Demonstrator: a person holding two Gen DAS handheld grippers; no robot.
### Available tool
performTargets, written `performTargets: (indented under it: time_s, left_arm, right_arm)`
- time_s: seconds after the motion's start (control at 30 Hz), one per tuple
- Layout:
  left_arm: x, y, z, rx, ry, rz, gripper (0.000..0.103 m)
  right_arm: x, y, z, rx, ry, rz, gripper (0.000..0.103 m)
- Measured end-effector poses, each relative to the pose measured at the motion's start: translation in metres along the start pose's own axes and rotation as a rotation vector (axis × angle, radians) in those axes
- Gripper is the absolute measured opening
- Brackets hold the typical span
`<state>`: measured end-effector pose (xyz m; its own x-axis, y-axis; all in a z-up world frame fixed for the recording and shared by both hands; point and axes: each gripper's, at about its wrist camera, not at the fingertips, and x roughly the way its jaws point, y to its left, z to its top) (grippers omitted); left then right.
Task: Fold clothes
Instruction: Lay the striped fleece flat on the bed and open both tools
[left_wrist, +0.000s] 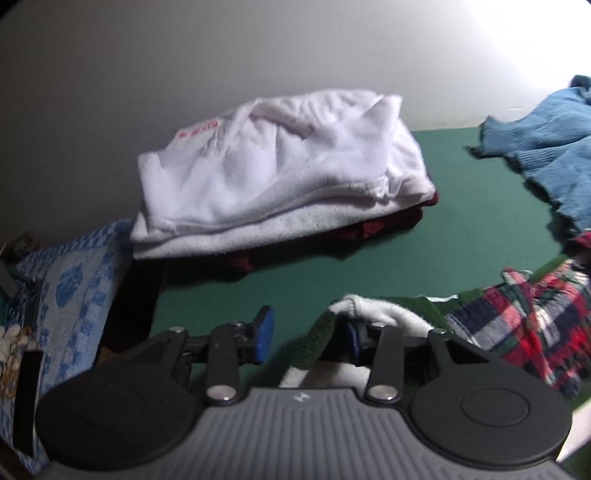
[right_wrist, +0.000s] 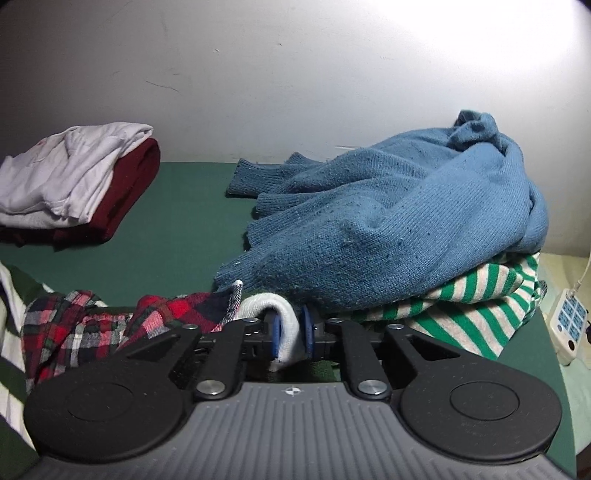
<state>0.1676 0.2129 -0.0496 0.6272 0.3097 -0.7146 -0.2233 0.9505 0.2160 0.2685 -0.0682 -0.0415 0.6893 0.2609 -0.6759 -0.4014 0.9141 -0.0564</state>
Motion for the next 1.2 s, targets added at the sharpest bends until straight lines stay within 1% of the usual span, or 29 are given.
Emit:
performTargets:
  time_s: [0.03,0.1,0.17,0.23,0.33,0.43,0.5,0.57,0.63,0.67,0.7,0.73,0.8,0.83,0.87,0.97,1.0,1.13,1.2]
  left_arm:
    - [-0.011,0.002,-0.002,0.031,-0.015,-0.009,0.053]
    - [-0.034,0.003,-0.009,0.091,-0.048,-0.043,0.053]
    - [-0.056,0.003,-0.017,0.151,-0.078,-0.092,0.053]
    - [-0.069,-0.012,-0.025,0.257,-0.105,-0.11,0.053]
    - [-0.072,-0.052,-0.039,0.456,-0.126,-0.148,0.054]
    - [-0.068,-0.091,-0.052,0.611,-0.149,-0.202,0.057]
    - [-0.064,-0.111,-0.059,0.699,-0.166,-0.209,0.057]
    - [-0.057,-0.124,-0.062,0.742,-0.169,-0.207,0.058]
    - [-0.049,-0.13,-0.062,0.745,-0.16,-0.203,0.058]
    - [-0.046,-0.13,-0.06,0.74,-0.159,-0.204,0.058]
    - [-0.044,-0.13,-0.059,0.734,-0.159,-0.205,0.057]
    - [-0.041,-0.13,-0.058,0.729,-0.159,-0.206,0.055]
    - [-0.039,-0.13,-0.057,0.719,-0.164,-0.21,0.047]
    - [-0.038,-0.129,-0.055,0.706,-0.165,-0.211,0.038]
    - [-0.038,-0.128,-0.052,0.691,-0.166,-0.212,0.03]
    - [-0.037,-0.12,-0.035,0.62,-0.187,-0.199,0.029]
    - [-0.034,-0.117,-0.027,0.597,-0.194,-0.188,0.029]
    - [-0.021,-0.105,0.007,0.511,-0.224,-0.133,0.029]
    - [-0.013,-0.099,0.023,0.468,-0.222,-0.123,0.029]
  right_arm:
    - [-0.01,0.0,-0.002,-0.044,-0.015,-0.01,0.044]
    - [-0.027,0.001,-0.008,-0.133,-0.036,-0.025,0.056]
    - [-0.046,0.002,-0.016,-0.218,-0.062,-0.029,0.055]
    - [-0.061,0.006,-0.023,-0.3,-0.092,-0.034,0.055]
    - [-0.065,0.03,-0.035,-0.471,-0.098,0.005,0.055]
    - [-0.067,0.064,-0.051,-0.685,-0.157,0.038,0.059]
    - [-0.066,0.084,-0.062,-0.815,-0.203,0.043,0.061]
    - [-0.061,0.099,-0.072,-0.933,-0.239,0.027,0.061]
    - [-0.055,0.11,-0.08,-1.04,-0.274,0.013,0.06]
    - [-0.052,0.113,-0.082,-1.064,-0.277,0.013,0.059]
    - [-0.049,0.115,-0.084,-1.088,-0.281,0.013,0.056]
    - [-0.045,0.116,-0.083,-1.091,-0.267,0.017,0.051]
    - [-0.037,0.114,-0.078,-1.063,-0.243,0.018,0.043]
    - [-0.036,0.111,-0.072,-1.03,-0.233,0.031,0.036]
    - [-0.034,0.108,-0.067,-0.996,-0.223,0.045,0.034]
    - [-0.036,0.1,-0.046,-0.869,-0.216,0.104,0.025]
    - [-0.035,0.098,-0.038,-0.827,-0.218,0.113,0.023]
    - [-0.023,0.09,-0.005,-0.648,-0.2,0.144,0.022]
    - [-0.014,0.092,0.002,-0.604,-0.201,0.139,0.021]
